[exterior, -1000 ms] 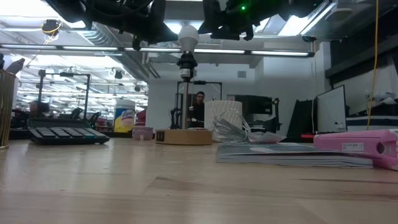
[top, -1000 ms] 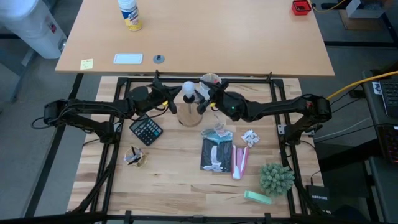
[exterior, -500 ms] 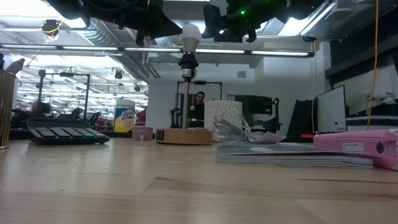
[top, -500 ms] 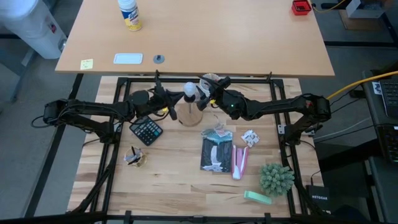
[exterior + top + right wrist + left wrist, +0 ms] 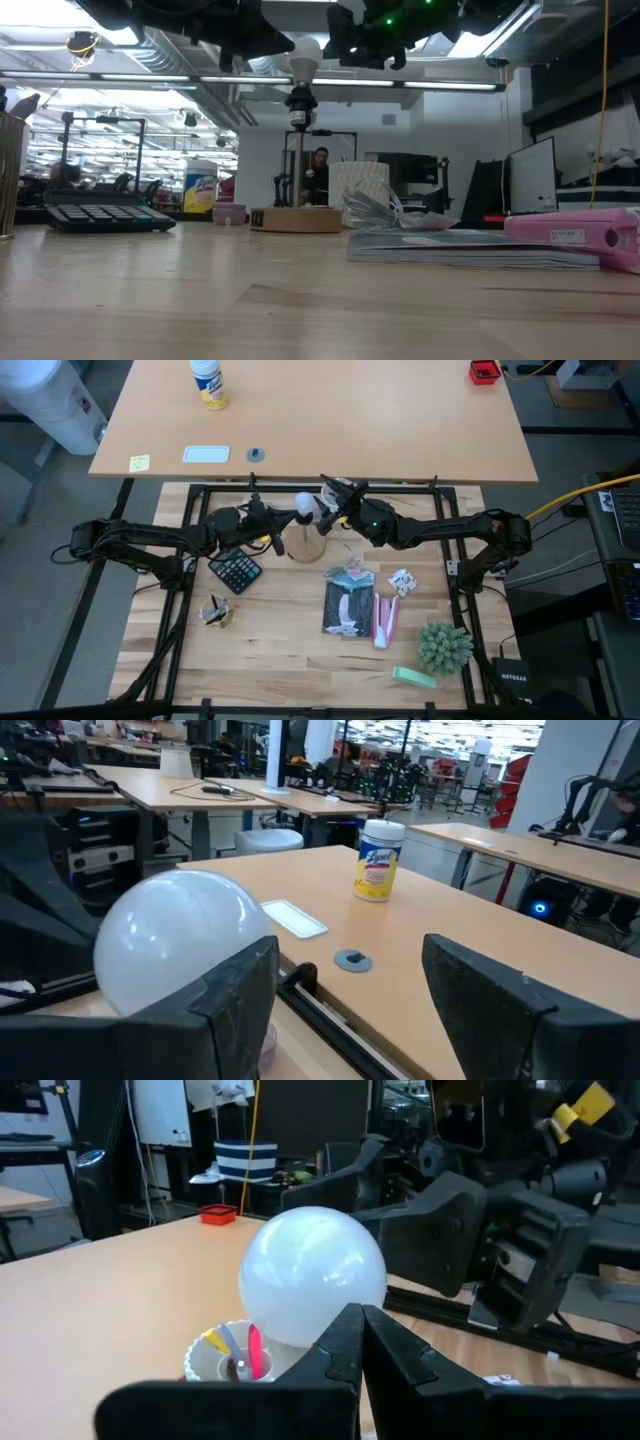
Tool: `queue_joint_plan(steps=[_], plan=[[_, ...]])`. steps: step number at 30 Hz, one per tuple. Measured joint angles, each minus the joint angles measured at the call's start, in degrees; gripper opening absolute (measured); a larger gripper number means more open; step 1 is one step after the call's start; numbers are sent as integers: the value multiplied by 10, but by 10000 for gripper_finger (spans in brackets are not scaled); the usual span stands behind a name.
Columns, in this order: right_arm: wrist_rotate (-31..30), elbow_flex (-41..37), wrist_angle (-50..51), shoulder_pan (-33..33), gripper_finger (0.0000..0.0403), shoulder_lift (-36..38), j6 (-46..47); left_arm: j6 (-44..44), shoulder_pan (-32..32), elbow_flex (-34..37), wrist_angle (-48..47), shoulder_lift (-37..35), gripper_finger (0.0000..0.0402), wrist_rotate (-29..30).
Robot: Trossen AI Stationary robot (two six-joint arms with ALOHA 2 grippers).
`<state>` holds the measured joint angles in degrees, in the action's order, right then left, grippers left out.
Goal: Screw lightbulb
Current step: Remove the lightbulb from the lamp
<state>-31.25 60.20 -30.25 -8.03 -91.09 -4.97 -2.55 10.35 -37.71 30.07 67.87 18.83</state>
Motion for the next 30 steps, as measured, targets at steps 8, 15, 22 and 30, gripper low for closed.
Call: queue_joint_plan(steps=[8,15,22,30], plan=[[0,0,-1,0,255,0,0,9,0,0,10,0,1,2],[2,0,0,0,255,0,0,10,1,0,10,0,1,4],[-2,0,10,1,255,0,1,10,1,0,3,0,1,5],[-1,0,27,1,255,1,2,0,1,0,-18,-1,1,5]])
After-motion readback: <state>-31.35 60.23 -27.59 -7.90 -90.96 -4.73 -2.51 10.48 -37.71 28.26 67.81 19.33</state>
